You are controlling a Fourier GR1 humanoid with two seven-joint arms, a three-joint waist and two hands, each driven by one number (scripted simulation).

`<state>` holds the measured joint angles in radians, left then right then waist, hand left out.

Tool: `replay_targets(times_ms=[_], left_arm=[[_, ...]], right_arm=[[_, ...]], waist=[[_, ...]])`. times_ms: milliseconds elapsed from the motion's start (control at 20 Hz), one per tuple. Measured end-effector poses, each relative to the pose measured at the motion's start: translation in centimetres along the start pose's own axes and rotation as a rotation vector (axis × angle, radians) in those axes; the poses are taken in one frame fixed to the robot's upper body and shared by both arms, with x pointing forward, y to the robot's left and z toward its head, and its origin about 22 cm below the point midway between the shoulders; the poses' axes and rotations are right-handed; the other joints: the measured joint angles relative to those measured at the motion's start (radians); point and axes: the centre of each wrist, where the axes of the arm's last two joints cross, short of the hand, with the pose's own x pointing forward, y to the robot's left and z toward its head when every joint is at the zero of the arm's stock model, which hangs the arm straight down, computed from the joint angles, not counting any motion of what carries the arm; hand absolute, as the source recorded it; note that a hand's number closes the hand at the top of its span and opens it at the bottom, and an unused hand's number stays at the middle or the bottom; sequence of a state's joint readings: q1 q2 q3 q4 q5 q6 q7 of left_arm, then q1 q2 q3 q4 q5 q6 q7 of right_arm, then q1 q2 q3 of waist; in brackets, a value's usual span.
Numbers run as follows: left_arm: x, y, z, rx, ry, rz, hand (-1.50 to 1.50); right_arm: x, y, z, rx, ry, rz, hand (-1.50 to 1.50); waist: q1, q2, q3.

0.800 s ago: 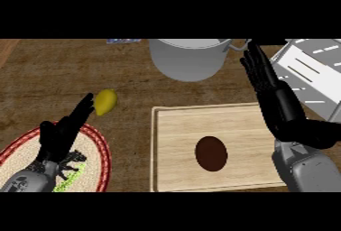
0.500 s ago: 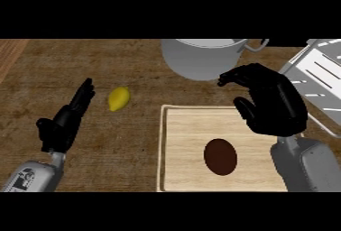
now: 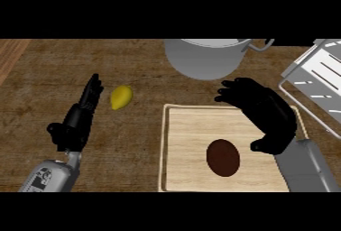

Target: Pick the cupcake from the tray and place it in the tiered basket

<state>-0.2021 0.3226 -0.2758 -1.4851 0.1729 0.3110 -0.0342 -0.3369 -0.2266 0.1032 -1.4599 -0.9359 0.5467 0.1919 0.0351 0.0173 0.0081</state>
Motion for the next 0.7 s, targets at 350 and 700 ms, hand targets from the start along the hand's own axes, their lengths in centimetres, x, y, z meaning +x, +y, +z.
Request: replay_targets(times_ms=[350,700], left_arm=[[0.5,-1.8,0.0,0.027,-0.013,0.002,0.00],[-0.1,-2.1,0.4,0.047,0.006,-0.004,0.00]], right_arm=[[9.7,-4.2,3.1,0.255,0.043,0.245,-1.50],[20.4,0.6,1.7,0.450,0.155,0.768,-1.50]], waist=[[-0.014,-0.006,-0.003],[-0.025,-0.016,-0.005]])
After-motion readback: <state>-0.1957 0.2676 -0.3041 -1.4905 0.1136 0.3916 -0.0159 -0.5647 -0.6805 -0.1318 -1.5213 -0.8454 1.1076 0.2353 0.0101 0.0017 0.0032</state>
